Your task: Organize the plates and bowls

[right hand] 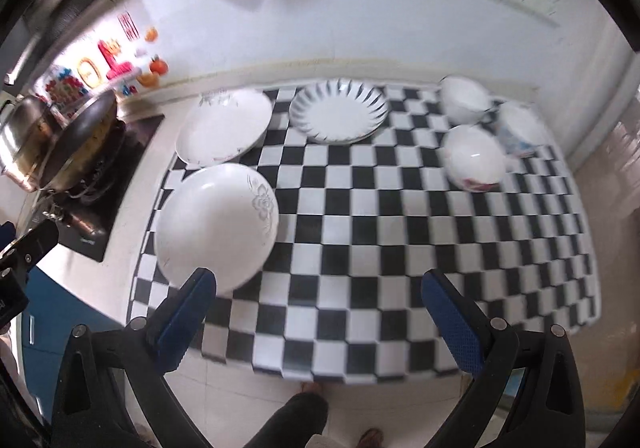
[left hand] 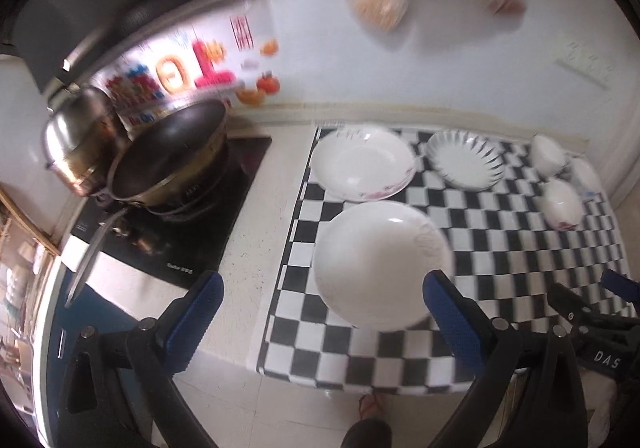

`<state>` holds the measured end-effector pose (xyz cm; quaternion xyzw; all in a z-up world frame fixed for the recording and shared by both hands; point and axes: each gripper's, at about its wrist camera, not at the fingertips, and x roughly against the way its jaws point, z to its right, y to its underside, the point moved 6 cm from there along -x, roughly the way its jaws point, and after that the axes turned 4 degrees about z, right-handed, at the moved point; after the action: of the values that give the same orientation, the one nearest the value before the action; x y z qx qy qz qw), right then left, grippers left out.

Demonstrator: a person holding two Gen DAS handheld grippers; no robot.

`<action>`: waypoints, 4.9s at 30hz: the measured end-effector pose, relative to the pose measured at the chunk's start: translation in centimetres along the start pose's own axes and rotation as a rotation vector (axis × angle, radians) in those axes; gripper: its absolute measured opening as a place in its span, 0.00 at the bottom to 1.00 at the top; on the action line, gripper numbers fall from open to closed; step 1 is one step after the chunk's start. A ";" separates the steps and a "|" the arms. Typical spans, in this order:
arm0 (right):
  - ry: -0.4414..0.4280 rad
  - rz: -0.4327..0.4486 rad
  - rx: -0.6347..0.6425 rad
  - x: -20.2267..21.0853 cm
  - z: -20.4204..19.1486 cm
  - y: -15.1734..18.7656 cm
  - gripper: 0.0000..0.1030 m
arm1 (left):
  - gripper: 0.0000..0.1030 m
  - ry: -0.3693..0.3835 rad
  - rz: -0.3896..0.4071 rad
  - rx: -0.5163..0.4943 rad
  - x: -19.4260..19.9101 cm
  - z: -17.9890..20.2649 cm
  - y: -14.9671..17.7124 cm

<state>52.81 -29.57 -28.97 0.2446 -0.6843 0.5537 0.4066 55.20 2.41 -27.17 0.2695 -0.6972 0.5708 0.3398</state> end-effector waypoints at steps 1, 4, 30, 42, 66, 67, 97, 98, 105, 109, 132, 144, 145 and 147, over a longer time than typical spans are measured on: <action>-0.009 -0.023 -0.005 -1.9 -0.5 -0.4 1.00 | 0.95 0.012 -0.035 -0.003 -2.0 -0.4 -0.1; -0.041 -0.098 -0.027 -6.9 -1.1 -1.1 1.00 | 0.90 0.036 -0.109 -0.003 -6.7 -1.2 -0.4; -0.328 -0.542 -0.141 -26.3 -4.7 -0.4 0.25 | 0.34 0.219 -0.554 0.117 -23.7 -0.6 4.9; -0.332 -0.495 -0.117 -25.7 -4.5 -0.6 0.18 | 0.32 0.202 -0.533 0.138 -22.5 -0.8 6.1; -0.302 -0.362 -0.174 -20.6 3.6 -3.1 0.16 | 0.32 0.254 -0.440 0.013 -17.0 6.5 2.6; -0.297 -0.352 -0.185 -20.2 4.4 -3.2 0.16 | 0.32 0.262 -0.438 0.004 -16.8 7.3 2.5; -0.200 -0.303 -0.265 -19.3 15.4 1.8 0.15 | 0.32 0.265 -0.475 -0.254 -17.7 18.3 6.5; -0.205 -0.310 -0.264 -19.4 15.4 2.0 0.16 | 0.32 0.263 -0.477 -0.248 -17.7 18.3 6.3; -0.232 -0.357 -0.264 -20.2 15.8 2.6 0.17 | 0.32 0.228 -0.478 -0.245 -17.3 19.0 6.0; -0.229 -0.341 -0.266 -19.0 16.7 1.4 0.17 | 0.32 0.182 -0.471 -0.191 -16.7 18.0 5.0; -0.374 -0.282 0.089 -26.3 -5.5 -21.3 0.74 | 0.43 0.199 -0.446 0.347 -26.3 -1.9 -7.3; -0.264 -0.414 0.172 -37.5 -10.3 -24.6 0.66 | 0.44 0.215 -0.562 0.219 -34.6 -0.7 -8.5; -0.273 -0.421 0.174 -37.9 -10.6 -24.7 0.66 | 0.46 0.220 -0.570 0.208 -34.6 -0.1 -8.5; -0.270 -0.449 0.172 -38.6 -10.9 -24.6 0.66 | 0.52 0.208 -0.585 0.167 -34.6 0.5 -8.6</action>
<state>96.45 -30.14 -46.57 0.4955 -0.6113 0.4681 0.4021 83.25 -0.28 -49.00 0.4255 -0.5025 0.5286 0.5357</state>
